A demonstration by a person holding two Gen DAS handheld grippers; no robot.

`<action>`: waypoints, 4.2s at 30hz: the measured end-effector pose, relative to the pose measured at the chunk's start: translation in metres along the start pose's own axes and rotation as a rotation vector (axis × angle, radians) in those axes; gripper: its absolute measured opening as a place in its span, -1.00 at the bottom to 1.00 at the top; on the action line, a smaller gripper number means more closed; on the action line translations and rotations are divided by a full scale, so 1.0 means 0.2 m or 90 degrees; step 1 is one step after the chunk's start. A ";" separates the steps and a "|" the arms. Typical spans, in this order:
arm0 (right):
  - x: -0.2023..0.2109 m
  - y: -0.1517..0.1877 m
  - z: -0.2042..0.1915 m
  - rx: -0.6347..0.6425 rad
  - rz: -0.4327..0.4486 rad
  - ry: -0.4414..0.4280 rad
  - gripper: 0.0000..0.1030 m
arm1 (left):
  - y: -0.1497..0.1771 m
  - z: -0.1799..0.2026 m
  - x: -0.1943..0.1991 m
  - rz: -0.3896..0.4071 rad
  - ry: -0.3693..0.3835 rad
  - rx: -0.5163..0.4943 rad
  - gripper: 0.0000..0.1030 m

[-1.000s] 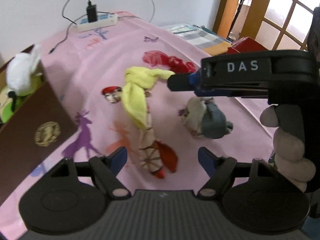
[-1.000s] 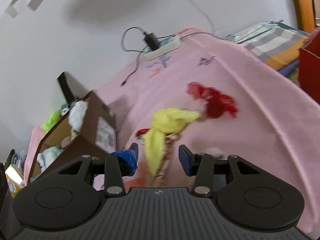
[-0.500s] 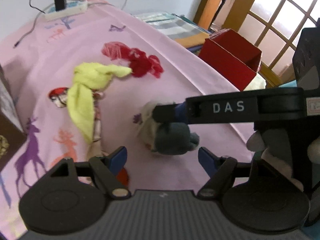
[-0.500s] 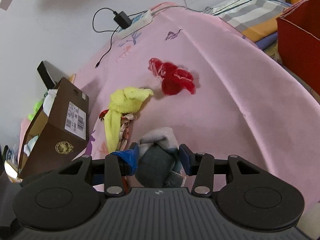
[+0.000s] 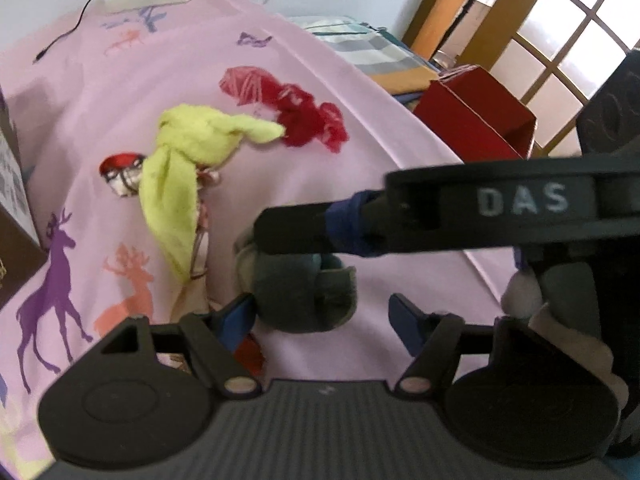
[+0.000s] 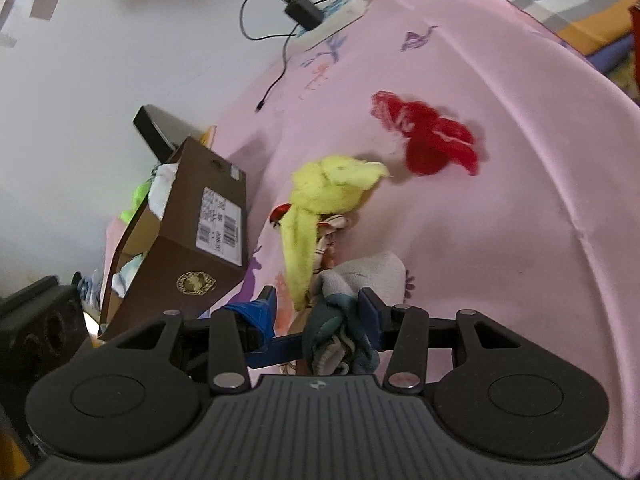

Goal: Organize soft objects
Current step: 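Lift the grey cloth and carry it over the box, then lower the grey cloth into the box and open the right gripper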

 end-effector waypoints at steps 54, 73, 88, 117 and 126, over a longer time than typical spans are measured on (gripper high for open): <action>-0.34 0.07 -0.55 0.146 -0.028 -0.044 -0.47 | -0.02 -0.53 0.41 0.085 -0.090 0.076 0.07; -0.54 -0.10 -0.87 0.231 0.004 -0.090 -0.45 | -0.21 -0.83 0.62 0.149 -0.189 0.100 0.07; -0.83 -0.17 -0.82 0.246 -0.024 -0.061 -0.42 | -0.25 -1.08 0.46 0.131 -0.221 0.140 0.10; -0.90 -0.18 -0.77 0.233 -0.011 -0.055 -0.47 | -0.23 -1.24 0.23 0.083 -0.195 0.210 0.34; -0.90 -0.19 -0.76 0.231 -0.006 -0.056 -0.47 | -0.24 -1.23 0.23 0.089 -0.194 0.200 0.34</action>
Point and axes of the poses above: each gripper's, at about its wrist camera, not at the fingertips, and x roughly against the way its jaws point, z to its right, y to its underside, the point moved 8 cm from there along -x, roughly the way its jaws point, and after that the axes turned 13 degrees about -y, right-handed, at the moved point
